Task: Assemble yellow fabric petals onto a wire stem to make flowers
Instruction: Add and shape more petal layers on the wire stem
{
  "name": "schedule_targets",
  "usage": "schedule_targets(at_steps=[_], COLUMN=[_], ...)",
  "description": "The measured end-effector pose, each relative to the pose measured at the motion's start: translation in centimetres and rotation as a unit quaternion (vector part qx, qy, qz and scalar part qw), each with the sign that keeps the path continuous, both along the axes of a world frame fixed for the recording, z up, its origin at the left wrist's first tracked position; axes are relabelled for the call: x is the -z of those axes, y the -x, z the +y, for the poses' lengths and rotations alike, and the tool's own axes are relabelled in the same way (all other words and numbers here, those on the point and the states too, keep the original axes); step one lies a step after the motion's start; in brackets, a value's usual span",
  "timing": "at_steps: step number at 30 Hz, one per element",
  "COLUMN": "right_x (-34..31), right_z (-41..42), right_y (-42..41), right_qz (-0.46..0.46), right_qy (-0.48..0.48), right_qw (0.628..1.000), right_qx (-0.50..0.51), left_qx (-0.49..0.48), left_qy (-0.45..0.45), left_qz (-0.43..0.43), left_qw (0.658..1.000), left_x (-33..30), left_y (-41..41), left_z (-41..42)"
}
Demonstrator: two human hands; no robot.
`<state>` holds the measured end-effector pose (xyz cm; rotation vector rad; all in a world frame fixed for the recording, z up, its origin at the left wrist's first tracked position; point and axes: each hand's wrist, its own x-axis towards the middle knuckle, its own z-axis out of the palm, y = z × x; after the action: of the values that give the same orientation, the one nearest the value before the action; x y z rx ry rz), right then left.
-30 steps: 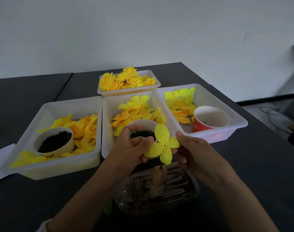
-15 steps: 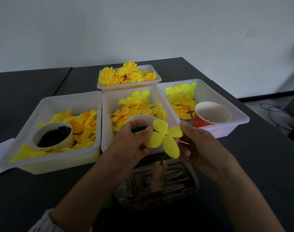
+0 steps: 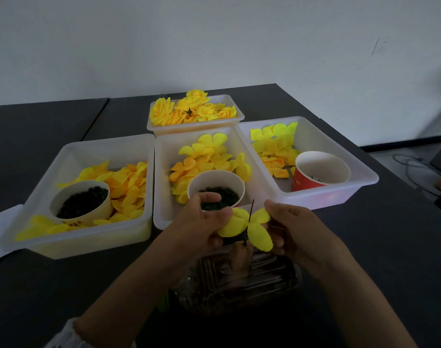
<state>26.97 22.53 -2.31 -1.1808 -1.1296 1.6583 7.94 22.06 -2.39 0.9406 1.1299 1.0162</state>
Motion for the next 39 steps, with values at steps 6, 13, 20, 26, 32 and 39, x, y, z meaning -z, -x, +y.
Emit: schedule_targets(at_steps=[6, 13, 20, 26, 32, 39], right_x=[0.9, 0.3, -2.4, -3.4, -0.1, 1.2], right_z=[-0.5, -0.8, 2.7, 9.9, 13.1, 13.6], right_y=[-0.1, -0.6, 0.5, 5.9, 8.9, 9.6], right_qz=[-0.058, -0.225, -0.410, -0.481, -0.596, -0.585], right_qy=[0.009, -0.007, -0.279, -0.363, -0.320, -0.329], right_qw=[0.998, 0.974, 0.860, 0.781, 0.658, 0.655], right_qx=[0.001, -0.041, 0.120, -0.165, -0.330, -0.347], left_qx=[0.044, 0.030, -0.012, 0.072, 0.070, 0.016], left_qy=[-0.052, -0.166, -0.268, -0.238, -0.233, -0.215], left_qz=[0.156, 0.293, 0.290, 0.233, 0.273, 0.343], left_qw=[0.986, 0.941, 0.919, 0.940, 0.931, 0.914], left_x=[1.3, 1.1, 0.0, 1.0, 2.3, 3.5], left_y=[0.7, 0.2, -2.0, -4.6, -4.6, -5.4], left_z=[-0.9, -2.1, -3.0, -2.6, -2.3, -1.6])
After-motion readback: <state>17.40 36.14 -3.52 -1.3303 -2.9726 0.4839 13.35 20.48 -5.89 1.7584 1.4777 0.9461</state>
